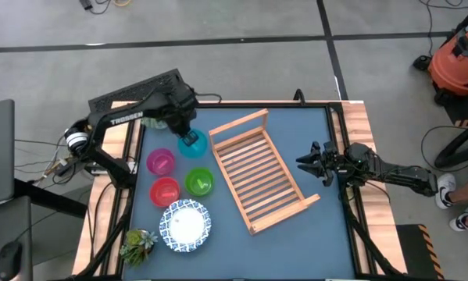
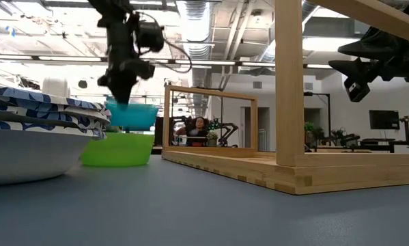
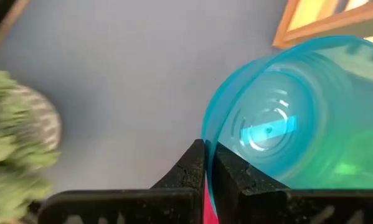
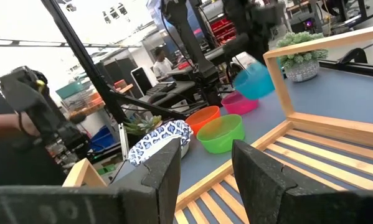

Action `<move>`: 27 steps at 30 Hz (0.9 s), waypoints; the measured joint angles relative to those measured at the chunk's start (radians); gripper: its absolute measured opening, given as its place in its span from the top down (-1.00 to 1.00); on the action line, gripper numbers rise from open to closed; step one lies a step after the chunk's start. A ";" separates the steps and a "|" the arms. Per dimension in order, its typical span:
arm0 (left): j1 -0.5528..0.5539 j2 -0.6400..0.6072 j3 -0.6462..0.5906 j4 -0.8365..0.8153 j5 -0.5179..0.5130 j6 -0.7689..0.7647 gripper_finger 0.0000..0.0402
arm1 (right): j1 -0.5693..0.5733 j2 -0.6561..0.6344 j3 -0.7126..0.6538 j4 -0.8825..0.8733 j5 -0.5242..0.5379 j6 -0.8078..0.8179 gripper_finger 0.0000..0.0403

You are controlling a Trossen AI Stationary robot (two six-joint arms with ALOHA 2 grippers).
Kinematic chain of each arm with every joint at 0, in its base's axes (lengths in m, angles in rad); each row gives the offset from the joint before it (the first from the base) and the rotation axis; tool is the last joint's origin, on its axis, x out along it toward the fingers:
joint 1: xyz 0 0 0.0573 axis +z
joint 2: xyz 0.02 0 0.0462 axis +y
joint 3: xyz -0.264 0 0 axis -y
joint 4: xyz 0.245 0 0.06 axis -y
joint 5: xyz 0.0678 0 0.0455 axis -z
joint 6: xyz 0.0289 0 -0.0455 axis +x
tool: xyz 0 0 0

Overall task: Place and stack bowls onto a shelf
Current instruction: Put the blue bowl on the wooden shelf

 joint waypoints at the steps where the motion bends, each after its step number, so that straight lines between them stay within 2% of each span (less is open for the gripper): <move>1: 0.000 0.000 0.038 -0.035 -0.001 -0.001 1.00 | 0.000 0.000 0.000 0.000 0.000 0.000 0.15; 7: -0.002 0.000 0.278 -0.234 0.007 -0.035 1.00 | 0.000 0.000 0.000 0.000 0.002 -0.001 0.15; 14: -0.098 0.005 0.509 -0.176 0.118 -0.085 1.00 | 0.000 0.000 0.000 0.000 0.003 -0.001 0.15; 19: -0.241 0.006 0.549 -0.046 0.161 0.067 1.00 | 0.000 0.000 0.000 -0.001 0.007 -0.001 0.15; 27: -0.365 0.057 0.550 0.061 0.184 0.080 1.00 | 0.000 0.003 0.000 -0.003 0.008 -0.001 0.15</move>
